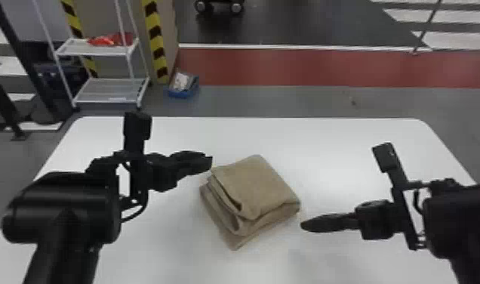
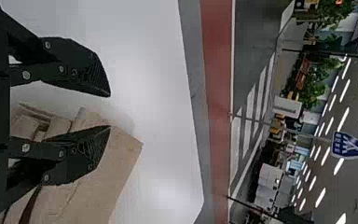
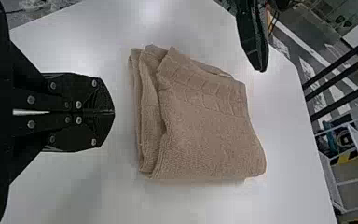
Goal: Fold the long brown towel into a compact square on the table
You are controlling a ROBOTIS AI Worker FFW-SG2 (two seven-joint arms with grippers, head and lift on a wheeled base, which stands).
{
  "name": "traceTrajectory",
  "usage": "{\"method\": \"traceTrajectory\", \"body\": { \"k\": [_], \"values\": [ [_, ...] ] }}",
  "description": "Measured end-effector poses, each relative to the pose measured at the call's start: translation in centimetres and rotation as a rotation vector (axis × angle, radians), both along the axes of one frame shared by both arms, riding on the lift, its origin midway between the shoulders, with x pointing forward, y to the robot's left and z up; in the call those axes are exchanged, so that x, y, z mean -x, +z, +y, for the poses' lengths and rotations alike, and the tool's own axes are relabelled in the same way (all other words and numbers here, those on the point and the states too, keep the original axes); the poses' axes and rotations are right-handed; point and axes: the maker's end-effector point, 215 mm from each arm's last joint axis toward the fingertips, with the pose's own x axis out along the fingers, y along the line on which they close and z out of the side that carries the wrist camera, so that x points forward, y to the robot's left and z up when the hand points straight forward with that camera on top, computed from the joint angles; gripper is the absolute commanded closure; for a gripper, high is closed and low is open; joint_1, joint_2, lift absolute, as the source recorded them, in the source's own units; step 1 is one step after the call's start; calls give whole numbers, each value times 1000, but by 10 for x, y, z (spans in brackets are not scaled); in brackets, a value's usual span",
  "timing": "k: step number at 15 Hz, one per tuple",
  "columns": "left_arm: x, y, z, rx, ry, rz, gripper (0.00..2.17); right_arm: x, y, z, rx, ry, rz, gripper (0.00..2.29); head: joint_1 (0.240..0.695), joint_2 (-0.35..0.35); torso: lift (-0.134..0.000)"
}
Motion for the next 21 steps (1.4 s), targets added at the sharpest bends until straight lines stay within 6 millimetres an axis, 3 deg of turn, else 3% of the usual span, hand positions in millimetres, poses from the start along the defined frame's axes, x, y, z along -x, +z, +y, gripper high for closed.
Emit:
{"method": "traceTrajectory", "body": {
  "k": [4,8,16,21],
  "values": [
    [-19,-8,-24,-42,-59,-21,1798,9,-4,-20,46,-31,-13,2013,695,-93,-123],
    [-34,-20,-23,-103,-83,-51,1798,9,-3,-1,39,-10,-11,2013,695,-76,-123],
    [-16,-40,-11,-151,-150,8,1798,-10,-6,16,69,6,8,2013,695,-41,-123],
    [0,-39,0,-141,-159,25,1798,-18,-17,22,84,4,47,2013,695,-23,-123]
  ]
}}
